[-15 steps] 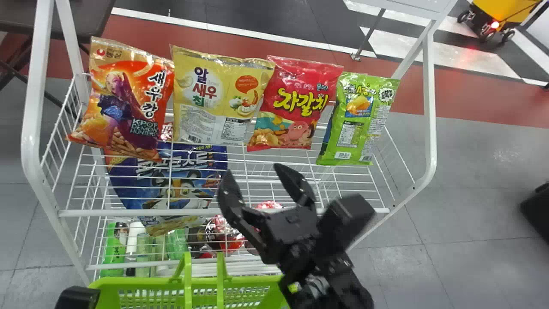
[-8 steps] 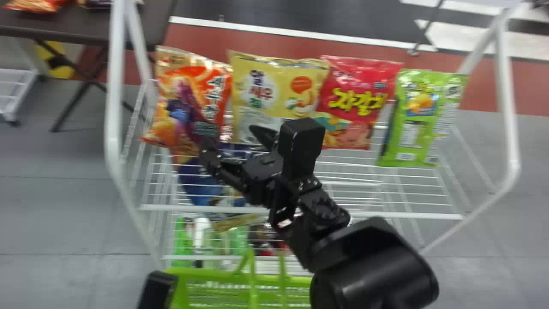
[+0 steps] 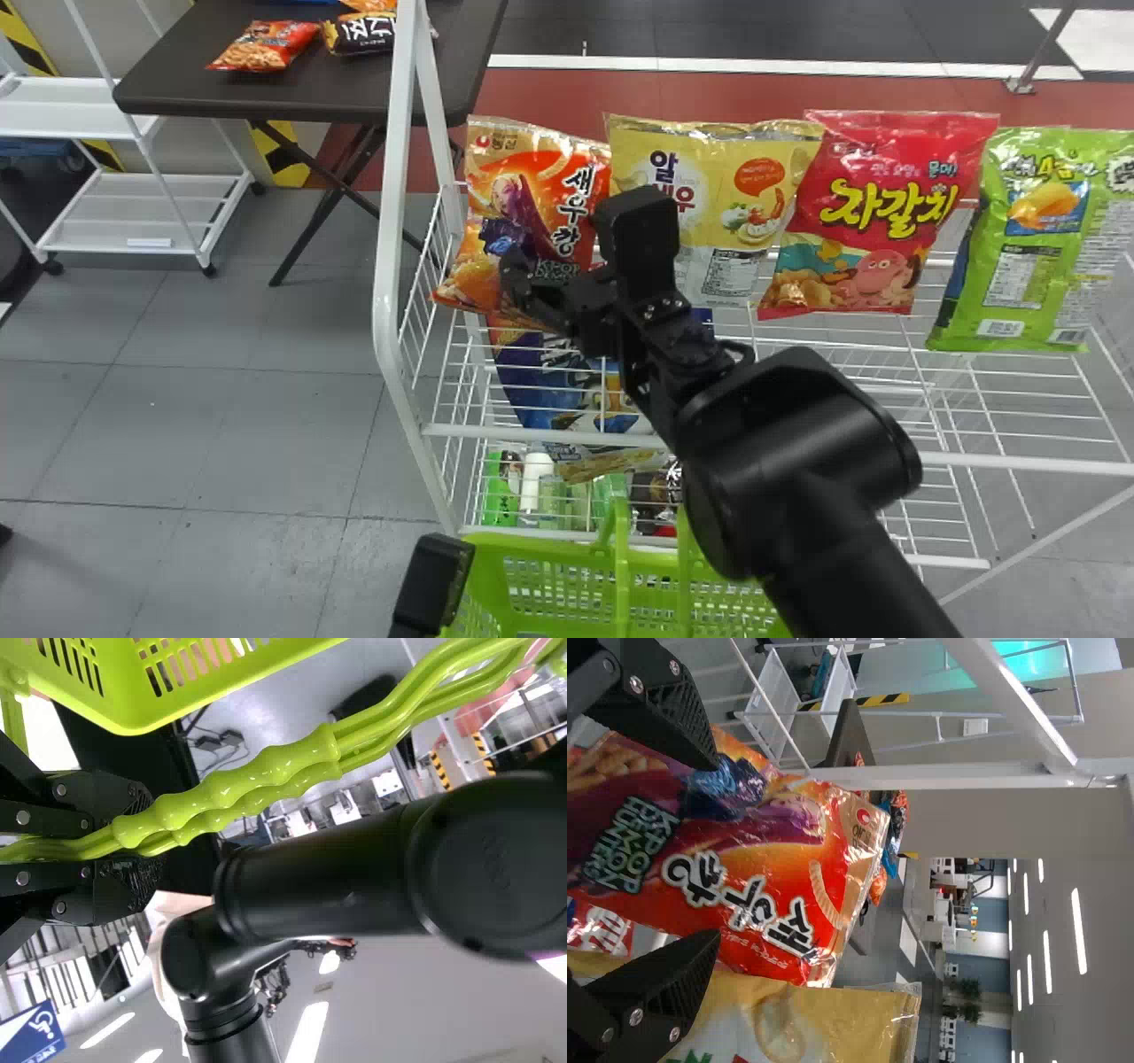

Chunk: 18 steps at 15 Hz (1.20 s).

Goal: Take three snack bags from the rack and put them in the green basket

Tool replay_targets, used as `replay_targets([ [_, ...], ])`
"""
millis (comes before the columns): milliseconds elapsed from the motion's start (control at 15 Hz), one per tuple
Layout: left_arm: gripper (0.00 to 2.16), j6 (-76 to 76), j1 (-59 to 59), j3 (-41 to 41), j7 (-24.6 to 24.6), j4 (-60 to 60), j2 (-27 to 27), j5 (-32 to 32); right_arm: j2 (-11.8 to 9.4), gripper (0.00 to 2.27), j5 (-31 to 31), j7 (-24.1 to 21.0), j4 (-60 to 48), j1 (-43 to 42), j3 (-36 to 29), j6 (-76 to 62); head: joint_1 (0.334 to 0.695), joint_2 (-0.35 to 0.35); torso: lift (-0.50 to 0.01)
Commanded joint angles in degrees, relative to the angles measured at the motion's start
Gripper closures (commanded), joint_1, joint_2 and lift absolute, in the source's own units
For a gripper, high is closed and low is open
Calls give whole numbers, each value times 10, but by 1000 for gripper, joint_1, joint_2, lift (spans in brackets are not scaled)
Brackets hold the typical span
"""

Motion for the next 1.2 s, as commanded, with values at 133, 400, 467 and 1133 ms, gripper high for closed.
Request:
replay_targets([
  [133, 1926, -4, -3, 8, -1, 8, 0, 8, 1, 2061, -32, 73, 28, -28, -10, -5, 695, 55, -15],
  [400, 1926, -6, -2, 7, -3, 7, -2, 11, 1, 2138, 1, 98, -17, 1, -8, 0, 695, 81, -15],
  [467, 1926, -8, -2, 6, -4, 7, -3, 11, 1, 2145, 10, 98, -42, 16, -5, 5, 695, 86, -15],
  [1133, 1926, -15, 3, -6, -3, 2, -7, 6, -55, 2155, 90, 88, -436, 273, -34, 146, 695, 74, -15],
])
